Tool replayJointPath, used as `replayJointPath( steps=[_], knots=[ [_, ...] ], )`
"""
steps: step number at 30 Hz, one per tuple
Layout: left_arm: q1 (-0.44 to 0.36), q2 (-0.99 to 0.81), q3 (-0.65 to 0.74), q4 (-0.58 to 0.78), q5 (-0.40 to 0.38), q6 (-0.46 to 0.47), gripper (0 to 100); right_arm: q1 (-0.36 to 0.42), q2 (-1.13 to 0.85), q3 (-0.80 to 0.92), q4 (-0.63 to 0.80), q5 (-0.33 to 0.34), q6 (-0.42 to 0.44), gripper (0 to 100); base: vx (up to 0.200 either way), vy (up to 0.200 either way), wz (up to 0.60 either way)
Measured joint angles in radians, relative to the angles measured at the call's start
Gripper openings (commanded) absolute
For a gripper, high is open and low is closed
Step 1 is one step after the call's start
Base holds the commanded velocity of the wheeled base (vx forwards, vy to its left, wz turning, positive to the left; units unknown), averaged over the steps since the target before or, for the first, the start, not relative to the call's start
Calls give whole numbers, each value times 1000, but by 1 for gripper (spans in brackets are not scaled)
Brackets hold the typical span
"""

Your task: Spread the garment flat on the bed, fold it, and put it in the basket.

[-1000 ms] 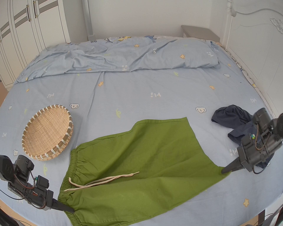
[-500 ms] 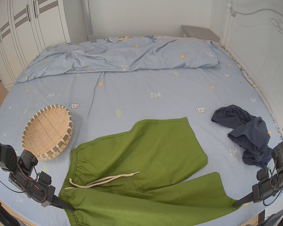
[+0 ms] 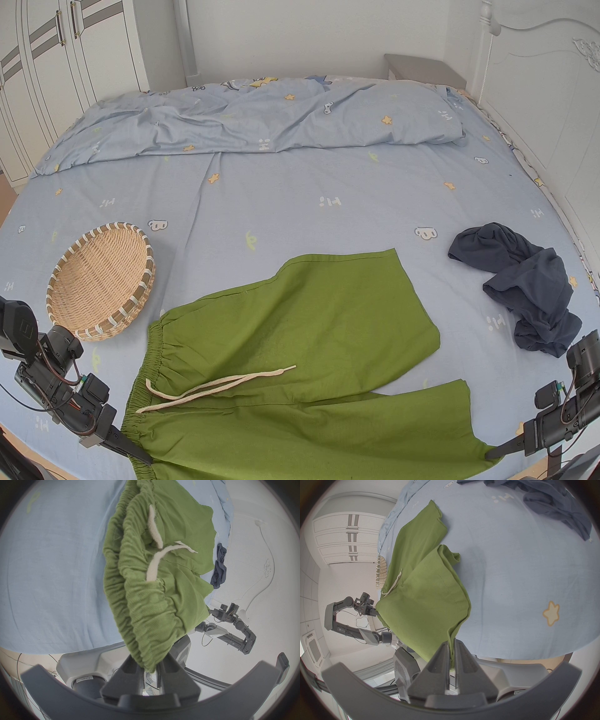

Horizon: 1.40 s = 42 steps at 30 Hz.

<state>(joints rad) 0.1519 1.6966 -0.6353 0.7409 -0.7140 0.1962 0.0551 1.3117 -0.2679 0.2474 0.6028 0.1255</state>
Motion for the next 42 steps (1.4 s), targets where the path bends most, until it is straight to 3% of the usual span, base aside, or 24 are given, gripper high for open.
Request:
replayJointPath(
  steps=[3, 4, 6, 7, 25, 35, 42],
  knots=[
    [1, 2, -1, 1, 8, 3, 0, 3, 23, 17, -26, 0, 0, 0, 0, 0, 0],
    [2, 4, -1, 1, 9, 3, 0, 7, 30, 20, -32, 0, 0, 100, 0, 0, 0],
    [2, 8, -1, 0, 11, 3, 0, 15, 41, 25, -36, -1, 0, 100, 0, 0, 0],
    [1, 11, -1, 0, 11, 4, 100, 19, 45, 27, -37, -1, 0, 100, 0, 0, 0],
    [44, -73, -14, 5, 7, 6, 100, 9, 16, -21, -100, -1, 13, 100, 0, 0, 0],
    [76, -160, -118, -22, 1, -40, 100, 3, -43, -281, -120, -1, 11, 100, 0, 0, 0],
    [20, -111, -183, -176, 6, -82, 100, 13, 57, -470, -307, -1, 11, 100, 0, 0, 0]
  ],
)
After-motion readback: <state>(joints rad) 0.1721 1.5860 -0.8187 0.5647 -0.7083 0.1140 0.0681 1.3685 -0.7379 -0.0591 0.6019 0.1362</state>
